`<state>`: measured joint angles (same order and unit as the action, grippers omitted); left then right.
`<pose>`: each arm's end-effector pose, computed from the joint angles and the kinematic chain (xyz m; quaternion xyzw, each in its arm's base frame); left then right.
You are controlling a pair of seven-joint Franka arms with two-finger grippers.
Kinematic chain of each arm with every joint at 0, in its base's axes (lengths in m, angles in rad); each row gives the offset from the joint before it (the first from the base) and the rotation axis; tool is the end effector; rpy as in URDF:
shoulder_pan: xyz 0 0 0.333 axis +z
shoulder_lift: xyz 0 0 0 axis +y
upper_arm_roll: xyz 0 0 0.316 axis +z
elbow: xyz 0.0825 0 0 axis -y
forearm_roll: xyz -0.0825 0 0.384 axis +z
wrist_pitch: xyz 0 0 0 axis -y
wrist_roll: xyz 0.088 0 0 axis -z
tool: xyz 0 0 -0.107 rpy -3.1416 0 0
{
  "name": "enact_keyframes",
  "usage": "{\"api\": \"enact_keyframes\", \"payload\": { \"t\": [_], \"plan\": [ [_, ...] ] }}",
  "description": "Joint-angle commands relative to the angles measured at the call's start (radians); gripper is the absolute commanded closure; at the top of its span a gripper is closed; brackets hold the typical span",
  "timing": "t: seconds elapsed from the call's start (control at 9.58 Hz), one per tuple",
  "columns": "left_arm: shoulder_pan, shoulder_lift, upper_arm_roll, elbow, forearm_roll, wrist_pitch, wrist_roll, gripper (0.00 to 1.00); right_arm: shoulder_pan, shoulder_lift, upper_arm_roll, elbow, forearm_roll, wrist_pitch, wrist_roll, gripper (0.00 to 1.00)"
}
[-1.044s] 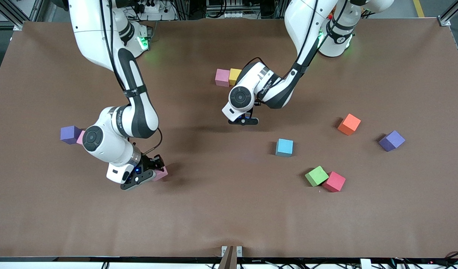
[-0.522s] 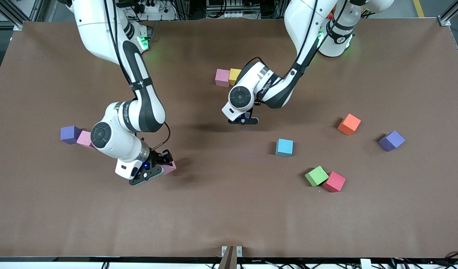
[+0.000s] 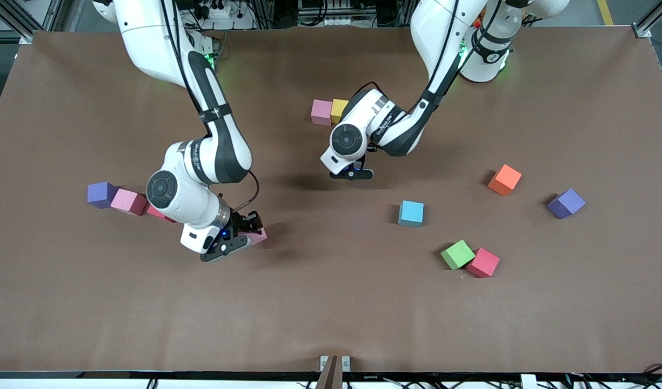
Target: Form number 2 with 11 blocks
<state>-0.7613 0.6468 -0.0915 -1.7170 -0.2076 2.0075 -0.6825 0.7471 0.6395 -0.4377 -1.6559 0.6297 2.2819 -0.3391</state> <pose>0.4088 -0.4809 0.1918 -0.9777 0.0194 0.2052 0.0406 0.6396 0.2592 0.2704 -0.9789 -0.1642 -0.0381 0.1157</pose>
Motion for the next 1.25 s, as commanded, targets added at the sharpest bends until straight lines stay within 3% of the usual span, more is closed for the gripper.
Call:
{"api": "enact_keyframes", "payload": {
  "t": [0.0,0.1,0.63,1.15],
  "plan": [
    [-0.009,-0.012,0.001,-0.039,-0.009,0.017,-0.046,0.23,0.031,-0.026,-0.004,-0.019,0.015,-0.009,0.052,0.84],
    [-0.009,-0.012,0.001,-0.038,-0.009,0.022,-0.060,0.00,0.035,-0.027,-0.004,-0.019,0.015,-0.009,0.057,0.84],
    [-0.009,-0.038,-0.016,-0.032,0.043,0.025,-0.086,0.00,0.049,-0.030,-0.003,-0.019,0.015,-0.009,0.075,0.84],
    [0.006,-0.179,-0.014,-0.081,0.060,0.008,-0.071,0.00,0.051,-0.049,-0.004,-0.038,0.015,-0.013,0.077,0.84]
  ]
}}
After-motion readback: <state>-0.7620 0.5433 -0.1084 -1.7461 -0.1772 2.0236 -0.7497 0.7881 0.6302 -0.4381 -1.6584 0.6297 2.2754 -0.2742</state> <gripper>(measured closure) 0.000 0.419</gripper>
